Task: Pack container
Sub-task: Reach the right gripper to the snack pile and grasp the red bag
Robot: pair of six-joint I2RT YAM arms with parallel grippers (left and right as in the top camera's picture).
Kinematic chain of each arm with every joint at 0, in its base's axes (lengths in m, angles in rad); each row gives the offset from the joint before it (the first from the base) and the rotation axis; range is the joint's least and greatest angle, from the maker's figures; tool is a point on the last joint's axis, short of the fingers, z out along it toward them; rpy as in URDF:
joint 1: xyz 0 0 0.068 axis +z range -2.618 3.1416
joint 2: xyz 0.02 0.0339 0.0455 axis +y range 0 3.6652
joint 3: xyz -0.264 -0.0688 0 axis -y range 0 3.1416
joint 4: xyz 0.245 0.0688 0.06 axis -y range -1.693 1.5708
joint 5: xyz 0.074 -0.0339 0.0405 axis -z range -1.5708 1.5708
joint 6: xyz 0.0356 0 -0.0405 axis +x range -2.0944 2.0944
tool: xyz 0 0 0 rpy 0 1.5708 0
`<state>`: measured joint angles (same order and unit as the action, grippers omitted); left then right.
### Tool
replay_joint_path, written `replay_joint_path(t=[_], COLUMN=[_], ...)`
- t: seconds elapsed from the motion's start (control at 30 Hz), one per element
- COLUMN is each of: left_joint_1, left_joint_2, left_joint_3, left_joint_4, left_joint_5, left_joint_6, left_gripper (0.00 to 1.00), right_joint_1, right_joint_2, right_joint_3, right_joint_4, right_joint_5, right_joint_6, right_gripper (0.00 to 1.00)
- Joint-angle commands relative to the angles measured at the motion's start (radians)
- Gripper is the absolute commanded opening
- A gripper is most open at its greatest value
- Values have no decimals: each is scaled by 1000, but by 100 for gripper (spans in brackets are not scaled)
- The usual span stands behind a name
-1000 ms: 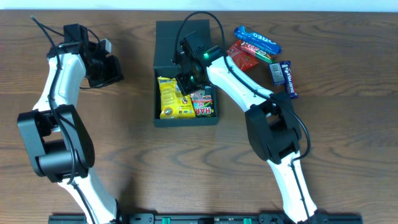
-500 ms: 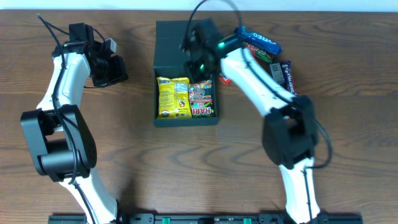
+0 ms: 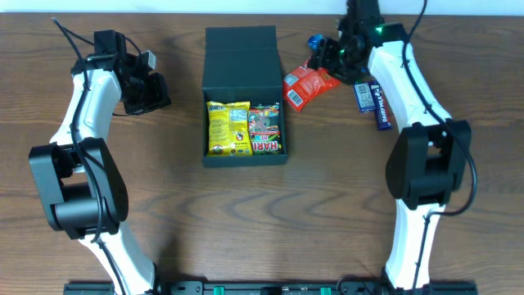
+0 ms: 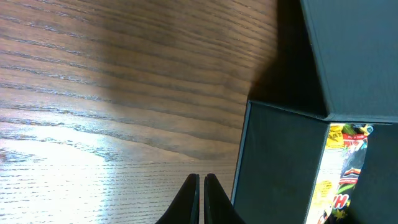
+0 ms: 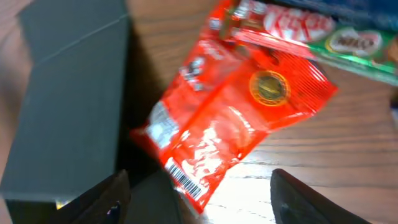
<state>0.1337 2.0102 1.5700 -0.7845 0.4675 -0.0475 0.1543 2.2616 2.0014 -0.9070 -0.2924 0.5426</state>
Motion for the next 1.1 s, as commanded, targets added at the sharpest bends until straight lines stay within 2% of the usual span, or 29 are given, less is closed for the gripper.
replay_joint_path(t=[0.0,0.17,0.43,0.53,0.63,0.67,0.7,0.73,0.87,0.9,1.07], left_joint_1=[-2,-2,-2,-2,-2,-2,-2,-2,-2,-2,-2], left_joint_2=[-37,-37,-37,-37,-37,-37,-37,-37,-37,-37,-37], left_joint_3=[21,21,21,21,21,21,21,21,21,21,21], left_joint_4=[-1,-6,-4,-4,-4,-4,-4,-4,-5,-5,-5], left_joint_5=[0,0,-3,-6,-6,-6,-6,-6,-6,-6,-6], left_joint_6=[18,18,18,18,18,18,18,18,18,18,18], left_gripper=[6,6,6,6,6,6,6,6,6,6,6], right_joint_1=[25,29,31,32,39,41,43,45,48,47,47], right_joint_2=[43,105,160,180,181,181,181,181,181,181,181], right_joint_3=[-2,-2,-2,-2,-2,-2,-2,-2,-2,-2,-1], right_joint_4=[-2,-21,-20,-11,17,29,37,37,32,31,-7], right_joint_5=[-17,6,41,11,12,12,12,12,16,15,14], right_joint_6=[159,275,299,299,298,299,299,299,298,298,297], right_gripper=[75,75,77,73,56,46,41,31,4,2,1])
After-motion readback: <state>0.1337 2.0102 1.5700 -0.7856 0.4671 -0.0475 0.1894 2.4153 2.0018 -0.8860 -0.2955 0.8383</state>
